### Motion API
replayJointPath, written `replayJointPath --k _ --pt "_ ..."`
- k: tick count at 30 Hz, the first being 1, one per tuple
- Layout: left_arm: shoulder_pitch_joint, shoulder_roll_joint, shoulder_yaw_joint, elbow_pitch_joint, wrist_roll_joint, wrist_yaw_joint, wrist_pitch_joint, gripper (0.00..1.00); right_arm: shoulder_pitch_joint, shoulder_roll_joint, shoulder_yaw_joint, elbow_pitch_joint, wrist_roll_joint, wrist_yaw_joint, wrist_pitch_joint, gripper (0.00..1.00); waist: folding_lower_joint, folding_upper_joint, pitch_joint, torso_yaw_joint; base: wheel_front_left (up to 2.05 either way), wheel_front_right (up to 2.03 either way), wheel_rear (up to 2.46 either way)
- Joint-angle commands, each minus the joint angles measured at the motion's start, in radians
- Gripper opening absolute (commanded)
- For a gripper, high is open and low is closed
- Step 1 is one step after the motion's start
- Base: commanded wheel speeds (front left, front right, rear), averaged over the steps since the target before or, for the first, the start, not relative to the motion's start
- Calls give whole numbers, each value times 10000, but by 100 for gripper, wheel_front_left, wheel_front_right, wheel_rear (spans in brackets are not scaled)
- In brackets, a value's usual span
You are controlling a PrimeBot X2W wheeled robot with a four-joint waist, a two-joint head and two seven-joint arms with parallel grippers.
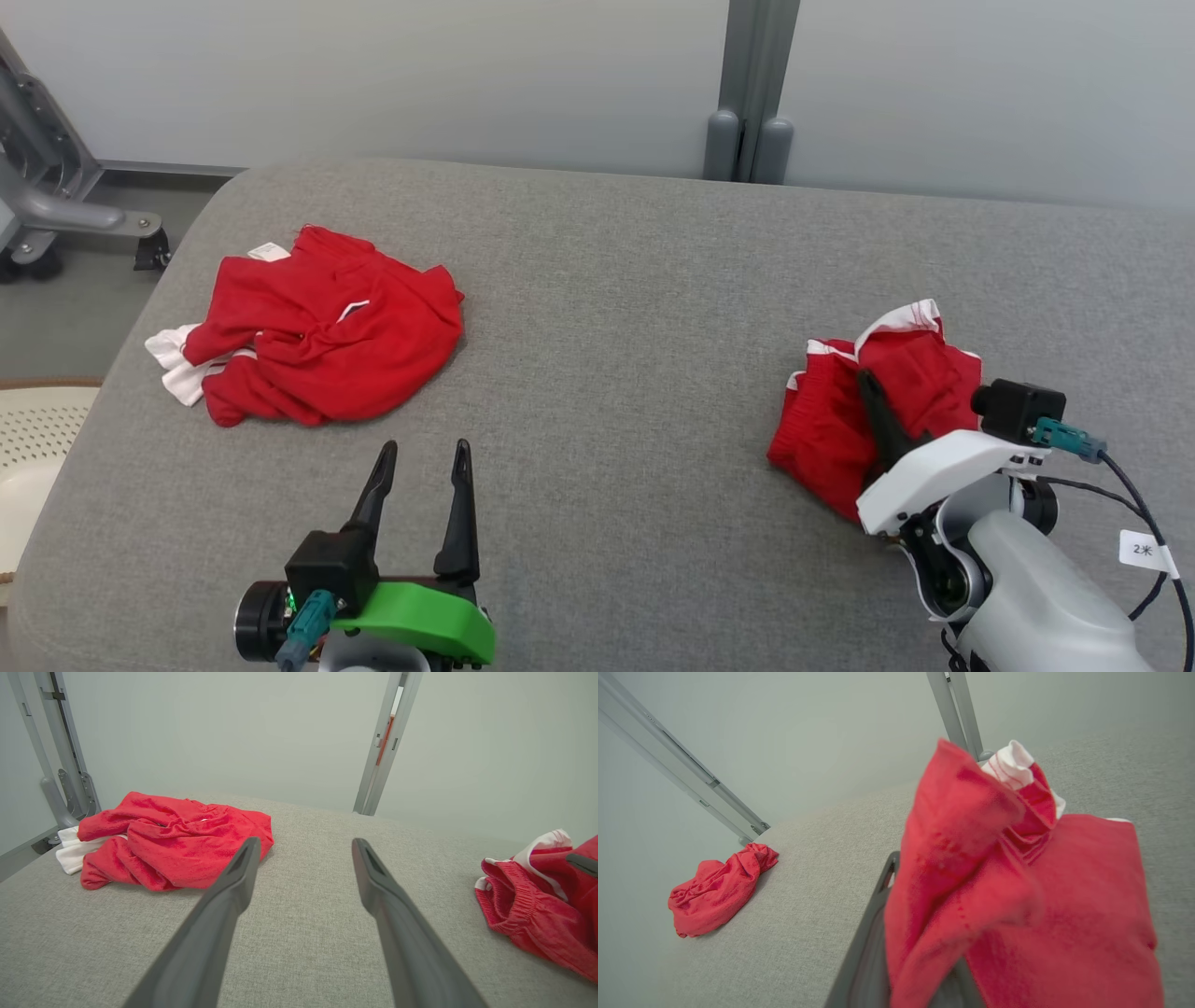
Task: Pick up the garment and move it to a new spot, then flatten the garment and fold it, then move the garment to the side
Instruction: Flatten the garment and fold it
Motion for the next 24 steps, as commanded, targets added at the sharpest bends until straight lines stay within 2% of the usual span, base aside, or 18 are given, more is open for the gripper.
replayJointPath --k 1,3,4,5,6,24 --pt "-8 40 20 14 26 -25 0 100 -98 33 155 49 68 0 -63 0 0 0 18 124 0 0 0" --pt "-30 40 17 30 15 -30 0 100 -90 71 388 126 199 0 -77 0 0 0 23 199 0 0 0" --pt "-43 40 12 32 4 -28 0 100 -112 62 519 150 217 0 -88 35 0 0 23 232 0 0 0" --pt "-51 40 3 37 -4 -27 -1 100 -122 65 638 169 273 0 -91 46 0 0 23 259 0 0 0" --pt "-60 40 -3 38 -13 -25 0 100 -159 39 766 171 263 0 -108 100 0 0 34 286 0 0 0" --pt "-195 40 -78 8 -59 -60 0 100 -767 327 2186 714 162 0 -107 100 0 0 133 275 0 0 0"
